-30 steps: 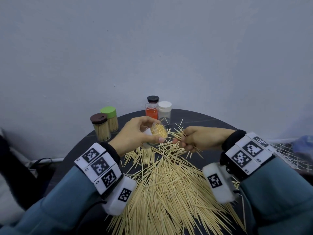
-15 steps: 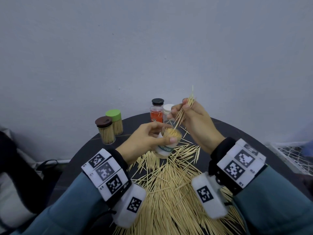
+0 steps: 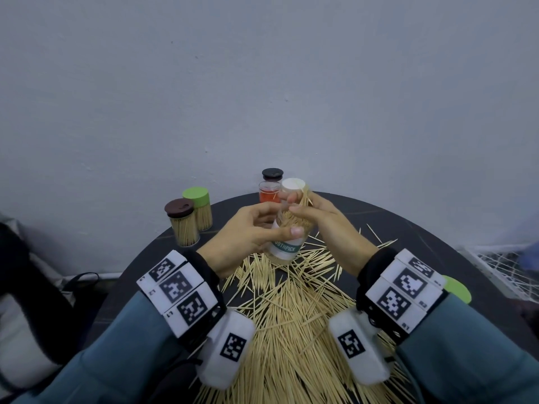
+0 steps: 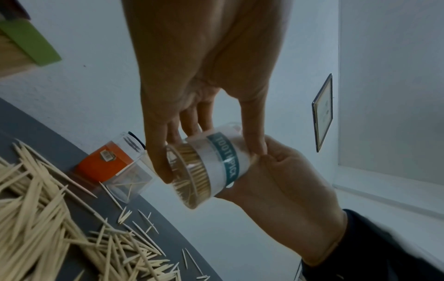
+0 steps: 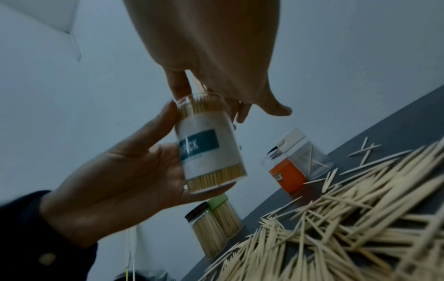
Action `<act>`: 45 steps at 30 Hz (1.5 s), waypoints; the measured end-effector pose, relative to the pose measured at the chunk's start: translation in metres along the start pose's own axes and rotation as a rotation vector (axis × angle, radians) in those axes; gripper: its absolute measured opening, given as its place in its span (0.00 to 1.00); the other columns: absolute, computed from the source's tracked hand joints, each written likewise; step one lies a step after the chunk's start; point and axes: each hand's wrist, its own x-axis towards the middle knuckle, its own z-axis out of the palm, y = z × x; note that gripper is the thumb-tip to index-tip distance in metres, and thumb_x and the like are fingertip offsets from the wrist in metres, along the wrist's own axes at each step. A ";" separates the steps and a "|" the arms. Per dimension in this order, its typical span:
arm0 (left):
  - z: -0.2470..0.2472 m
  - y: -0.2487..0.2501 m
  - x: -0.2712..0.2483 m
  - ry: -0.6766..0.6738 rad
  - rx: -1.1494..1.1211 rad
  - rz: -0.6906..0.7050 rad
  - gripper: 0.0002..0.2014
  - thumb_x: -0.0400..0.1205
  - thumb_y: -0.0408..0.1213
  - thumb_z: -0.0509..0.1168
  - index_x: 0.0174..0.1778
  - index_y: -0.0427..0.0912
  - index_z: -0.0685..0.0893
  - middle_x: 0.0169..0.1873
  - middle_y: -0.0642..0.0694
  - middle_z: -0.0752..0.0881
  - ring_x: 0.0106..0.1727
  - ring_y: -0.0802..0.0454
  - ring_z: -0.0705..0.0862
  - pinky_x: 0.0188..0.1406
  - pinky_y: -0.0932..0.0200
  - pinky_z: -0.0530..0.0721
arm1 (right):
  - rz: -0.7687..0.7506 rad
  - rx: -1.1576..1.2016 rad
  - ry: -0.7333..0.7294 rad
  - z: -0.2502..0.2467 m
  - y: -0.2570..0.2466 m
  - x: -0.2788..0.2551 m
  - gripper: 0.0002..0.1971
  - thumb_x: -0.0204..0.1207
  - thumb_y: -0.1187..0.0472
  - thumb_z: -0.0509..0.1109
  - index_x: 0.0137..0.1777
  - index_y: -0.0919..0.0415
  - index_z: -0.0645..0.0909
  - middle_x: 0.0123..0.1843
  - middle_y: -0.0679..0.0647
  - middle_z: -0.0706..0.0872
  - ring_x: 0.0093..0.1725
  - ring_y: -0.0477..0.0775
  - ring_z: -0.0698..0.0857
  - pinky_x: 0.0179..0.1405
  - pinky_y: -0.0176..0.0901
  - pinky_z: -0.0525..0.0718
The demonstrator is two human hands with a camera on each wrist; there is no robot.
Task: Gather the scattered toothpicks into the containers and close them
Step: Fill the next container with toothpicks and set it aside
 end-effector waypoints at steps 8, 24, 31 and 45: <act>0.002 0.005 -0.003 -0.014 -0.003 -0.020 0.27 0.66 0.40 0.73 0.63 0.50 0.81 0.59 0.45 0.87 0.61 0.49 0.86 0.60 0.50 0.83 | -0.112 0.012 0.051 0.000 0.003 0.002 0.21 0.86 0.51 0.47 0.40 0.47 0.80 0.63 0.50 0.85 0.62 0.52 0.83 0.67 0.51 0.76; -0.001 0.006 -0.003 -0.010 -0.068 -0.042 0.29 0.68 0.39 0.73 0.67 0.40 0.80 0.60 0.39 0.87 0.63 0.43 0.85 0.64 0.42 0.81 | -0.112 -0.079 -0.024 0.002 0.003 -0.005 0.18 0.86 0.59 0.49 0.61 0.58 0.81 0.51 0.35 0.85 0.46 0.20 0.81 0.47 0.16 0.77; 0.000 0.006 -0.003 -0.007 -0.069 -0.060 0.24 0.66 0.38 0.73 0.60 0.45 0.82 0.58 0.41 0.88 0.59 0.47 0.87 0.59 0.49 0.83 | -0.140 -0.130 -0.065 -0.008 -0.001 0.001 0.24 0.75 0.44 0.60 0.71 0.45 0.74 0.69 0.39 0.79 0.64 0.31 0.77 0.58 0.25 0.74; 0.002 0.005 -0.003 -0.004 -0.076 -0.059 0.29 0.65 0.38 0.73 0.64 0.37 0.80 0.60 0.37 0.86 0.61 0.42 0.85 0.62 0.45 0.81 | -0.274 -0.075 -0.078 -0.004 -0.001 -0.002 0.08 0.87 0.61 0.49 0.48 0.56 0.68 0.61 0.52 0.86 0.62 0.42 0.83 0.59 0.38 0.82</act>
